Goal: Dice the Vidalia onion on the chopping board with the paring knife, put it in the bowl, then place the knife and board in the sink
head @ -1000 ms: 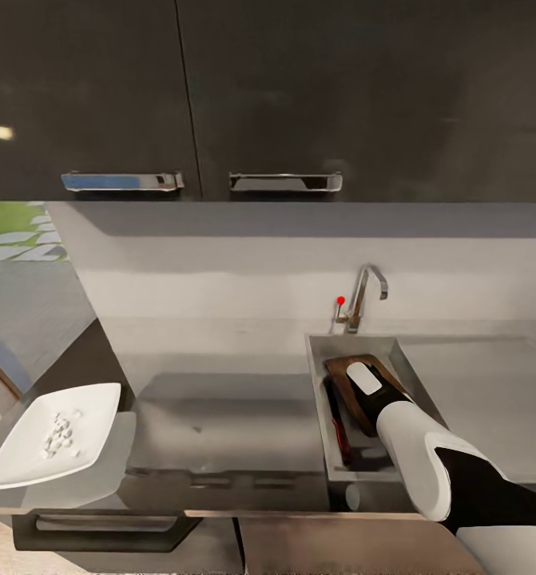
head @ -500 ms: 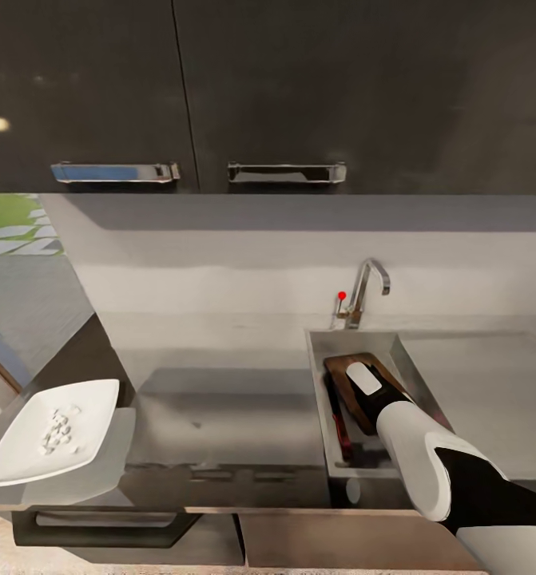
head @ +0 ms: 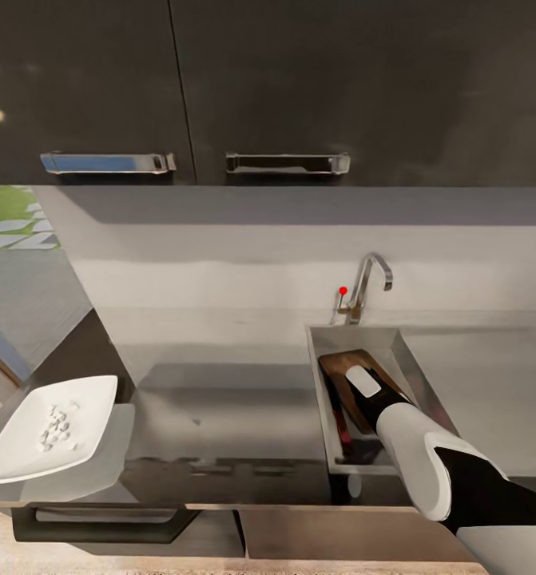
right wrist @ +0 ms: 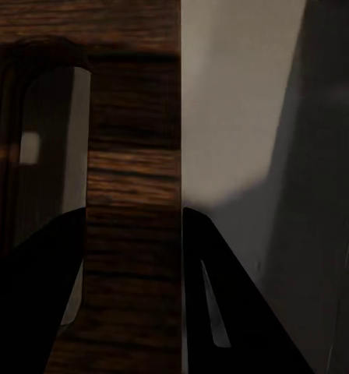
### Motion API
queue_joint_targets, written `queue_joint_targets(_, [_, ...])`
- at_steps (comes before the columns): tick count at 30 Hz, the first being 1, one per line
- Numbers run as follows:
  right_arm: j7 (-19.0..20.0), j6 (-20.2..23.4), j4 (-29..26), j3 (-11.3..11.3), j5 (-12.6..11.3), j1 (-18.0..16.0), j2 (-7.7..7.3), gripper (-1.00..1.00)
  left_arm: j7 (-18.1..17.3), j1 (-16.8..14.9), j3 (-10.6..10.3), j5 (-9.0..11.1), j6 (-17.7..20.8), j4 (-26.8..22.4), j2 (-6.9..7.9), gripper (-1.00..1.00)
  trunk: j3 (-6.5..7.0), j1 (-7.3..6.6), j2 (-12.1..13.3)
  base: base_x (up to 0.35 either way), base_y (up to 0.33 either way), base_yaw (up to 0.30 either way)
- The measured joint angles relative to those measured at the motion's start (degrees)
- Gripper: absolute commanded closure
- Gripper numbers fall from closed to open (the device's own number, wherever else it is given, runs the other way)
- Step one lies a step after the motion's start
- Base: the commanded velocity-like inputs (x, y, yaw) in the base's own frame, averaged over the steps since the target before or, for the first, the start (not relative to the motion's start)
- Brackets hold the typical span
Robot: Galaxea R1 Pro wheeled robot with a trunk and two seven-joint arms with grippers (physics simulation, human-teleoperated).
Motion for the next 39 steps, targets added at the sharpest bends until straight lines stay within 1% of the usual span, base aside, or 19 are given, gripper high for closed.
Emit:
queue_joint_targets(4, [0.54, -0.01, 0.02, 0.01, 0.12, 0.0, -0.13, 1.0, 0.0, 0.0, 0.0, 0.0, 0.0, 0.0, 0.0, -1.0, -0.15, 0.0, 0.0, 0.0, 0.0, 0.0])
queue_joint_targets(8, [0.65, -0.06, 0.02, 0.01, 0.27, 0.01, -1.67, 1.0, 0.0, 0.0, 0.0, 0.0, 0.0, -0.01, 0.0, -1.0, -0.17, 0.0, 0.0, 0.0, 0.0, 0.0])
queue_joint_targets(14, [0.62, -0.02, 0.02, 0.07, 0.2, 0.0, -2.8, 1.0, 0.0, 0.0, 0.0, 0.0, 0.0, 0.0, 0.0, -1.0, -0.17, 0.0, -0.01, 0.0, 0.0, 0.0])
queue_joint_targets(27, [0.62, -0.08, 0.02, 0.09, 0.1, 0.0, -2.92, 1.0, 0.0, 0.0, 0.0, 0.0, 0.0, 0.0, 0.0, -1.0, -0.17, 0.0, -0.01, 0.0, 0.0, 0.0])
queue_joint_targets(30, [0.59, -0.83, 0.01, 0.11, 0.2, 0.0, -2.8, 1.0, 0.0, 0.0, 0.0, 0.0, 0.0, 0.0, 0.0, -1.0, -0.17, 0.0, -0.01, 0.0, 0.0, 0.0])
queue_joint_targets(31, [0.57, -1.38, 0.0, 0.13, 0.28, 0.0, -2.78, -1.0, 0.0, 0.0, 0.0, 0.0, 0.0, 0.0, 0.0, -1.0, -0.17, 0.0, -0.01, 0.0, 0.0, 0.0])
queue_joint_targets(33, [0.57, -2.35, 0.01, 0.15, 0.21, 0.0, -2.8, -1.0, 0.0, 0.0, 0.0, 0.0, 0.0, 0.0, 0.0, -1.0, -0.17, 0.0, -0.01, 0.0, 0.0, 0.0])
queue_joint_targets(39, [0.62, -2.65, 0.0, 0.13, 0.14, 0.0, -2.94, -1.0, 0.0, 0.0, 0.0, 0.0, 0.0, 0.0, 0.0, -1.0, -0.17, 0.0, -0.01, 0.0, 0.0, 0.0])
